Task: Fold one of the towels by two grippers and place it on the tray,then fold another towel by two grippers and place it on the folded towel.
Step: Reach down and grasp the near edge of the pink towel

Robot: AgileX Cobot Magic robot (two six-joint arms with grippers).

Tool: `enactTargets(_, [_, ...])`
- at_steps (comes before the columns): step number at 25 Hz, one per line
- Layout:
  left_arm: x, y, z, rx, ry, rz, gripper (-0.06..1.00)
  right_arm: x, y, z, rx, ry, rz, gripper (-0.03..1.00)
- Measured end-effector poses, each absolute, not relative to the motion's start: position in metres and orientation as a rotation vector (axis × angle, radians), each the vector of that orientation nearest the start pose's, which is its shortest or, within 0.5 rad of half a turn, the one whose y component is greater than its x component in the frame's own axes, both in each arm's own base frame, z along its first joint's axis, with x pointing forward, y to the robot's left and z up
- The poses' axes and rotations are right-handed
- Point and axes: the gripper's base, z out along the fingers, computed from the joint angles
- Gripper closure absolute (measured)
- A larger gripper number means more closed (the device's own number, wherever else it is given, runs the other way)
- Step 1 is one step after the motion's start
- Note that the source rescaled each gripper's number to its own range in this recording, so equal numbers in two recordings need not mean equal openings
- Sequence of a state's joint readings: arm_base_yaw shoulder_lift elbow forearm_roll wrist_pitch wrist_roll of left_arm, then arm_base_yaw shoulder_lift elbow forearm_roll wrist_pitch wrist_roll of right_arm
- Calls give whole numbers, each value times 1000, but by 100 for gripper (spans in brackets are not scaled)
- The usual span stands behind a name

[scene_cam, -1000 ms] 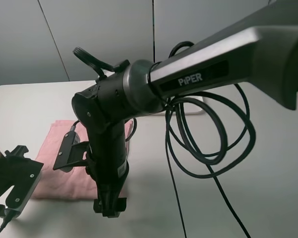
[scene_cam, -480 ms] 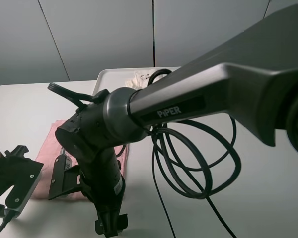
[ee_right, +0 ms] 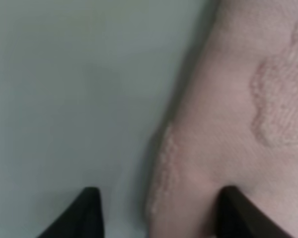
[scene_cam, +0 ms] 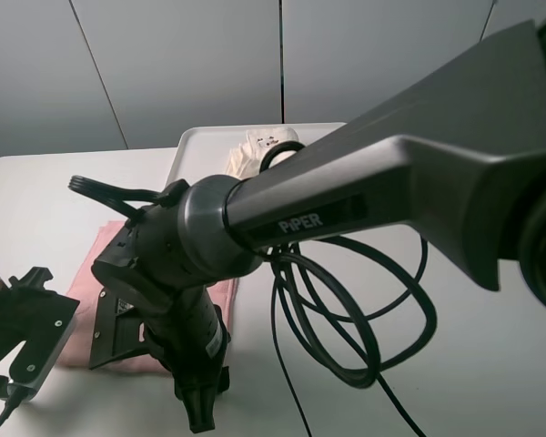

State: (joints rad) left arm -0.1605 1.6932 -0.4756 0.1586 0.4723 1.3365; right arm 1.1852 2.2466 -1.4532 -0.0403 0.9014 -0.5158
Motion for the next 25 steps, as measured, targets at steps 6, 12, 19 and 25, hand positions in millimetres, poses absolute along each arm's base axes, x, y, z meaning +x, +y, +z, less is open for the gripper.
enactTargets(6, [196,-25,90,-2248,-2099,-62,-4,157,379,82,-2355,2091,-57,95])
enactTargets(12, [197,-26,90,-2246,-2123,-64,-4,157,379,82,-2351,2096,-57,96])
enactTargets(19, [196,-27,86,-2280,-2164,-105,-4,157,379,82,-2344,2104,-57,97])
enactTargets(25, [196,-28,86,-2303,-2179,-129,43,156,378,82,-2350,2112,-61,97])
